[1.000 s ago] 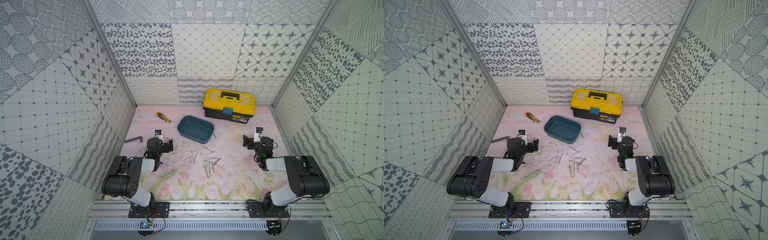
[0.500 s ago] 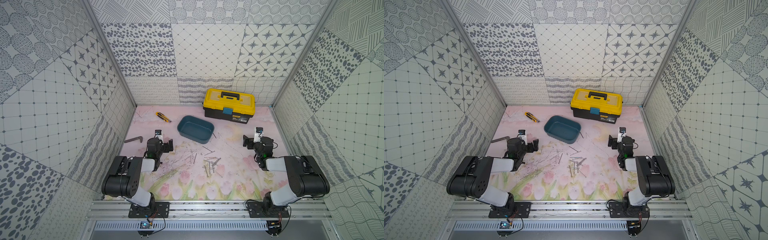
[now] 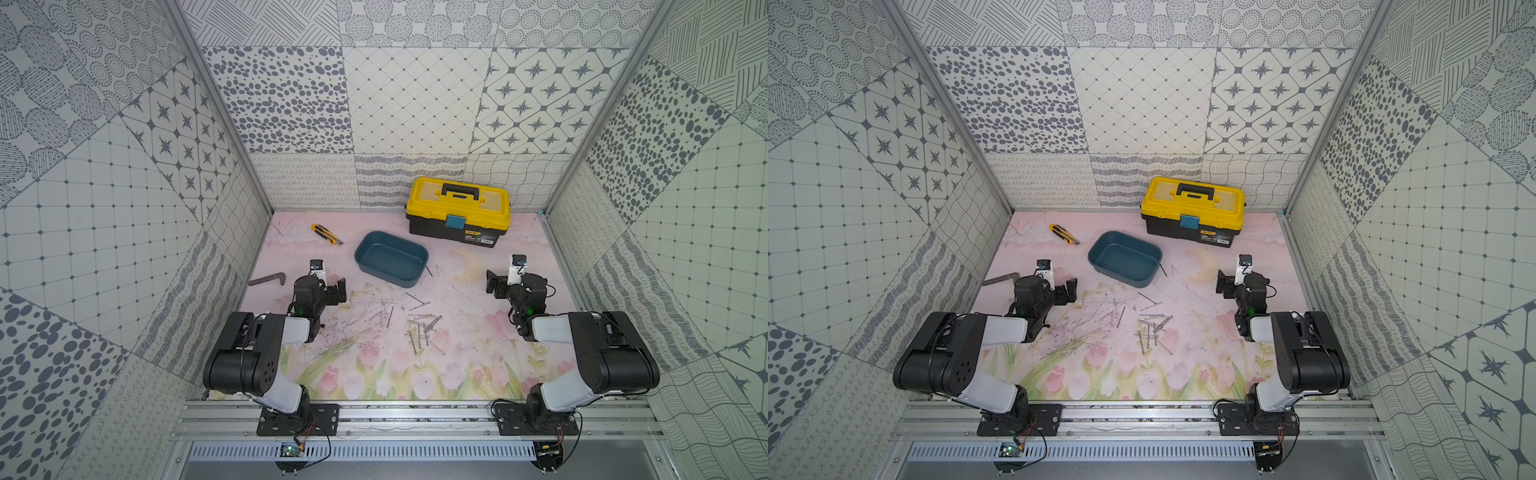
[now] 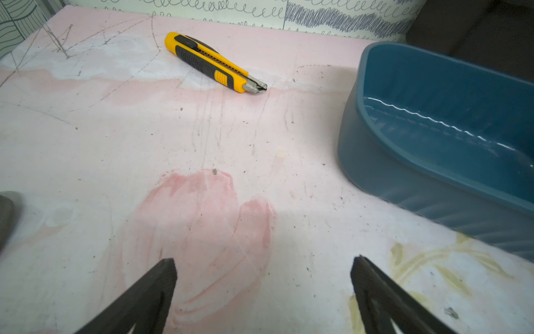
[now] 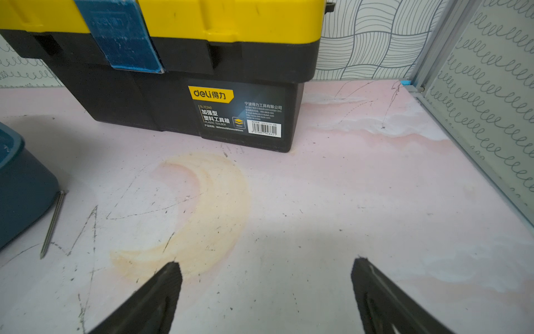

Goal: Put the nails on the desktop into the storage box
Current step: Pick up the nail from the center of the board.

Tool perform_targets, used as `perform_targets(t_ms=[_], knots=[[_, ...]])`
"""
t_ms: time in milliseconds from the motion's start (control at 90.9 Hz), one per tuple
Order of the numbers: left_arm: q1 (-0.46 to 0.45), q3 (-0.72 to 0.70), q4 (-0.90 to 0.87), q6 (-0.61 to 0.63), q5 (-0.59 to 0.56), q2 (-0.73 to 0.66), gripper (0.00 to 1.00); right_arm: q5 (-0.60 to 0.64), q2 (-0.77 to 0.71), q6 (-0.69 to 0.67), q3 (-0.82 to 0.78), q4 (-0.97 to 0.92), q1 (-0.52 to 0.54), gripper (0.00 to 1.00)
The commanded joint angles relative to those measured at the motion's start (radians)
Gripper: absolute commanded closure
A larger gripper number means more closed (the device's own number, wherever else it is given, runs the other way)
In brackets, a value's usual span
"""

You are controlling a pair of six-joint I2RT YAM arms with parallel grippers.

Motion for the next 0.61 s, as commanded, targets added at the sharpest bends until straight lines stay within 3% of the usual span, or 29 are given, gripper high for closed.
perform_targets(t_ms=[0, 319, 594], knots=[[0.007, -0.001, 0.059, 0.018, 0.026, 0.006, 0.01, -0.013, 0.007, 0.006, 0.018, 0.024, -0.006, 0.03], [0.008, 0.0, 0.059, 0.019, 0.019, 0.004, 0.0, -0.046, -0.021, -0.003, 0.05, -0.053, -0.008, 0.03], [0.007, 0.092, -0.221, -0.036, -0.064, -0.104, 0.01, -0.018, -0.093, 0.02, 0.119, -0.242, -0.008, 0.03]])
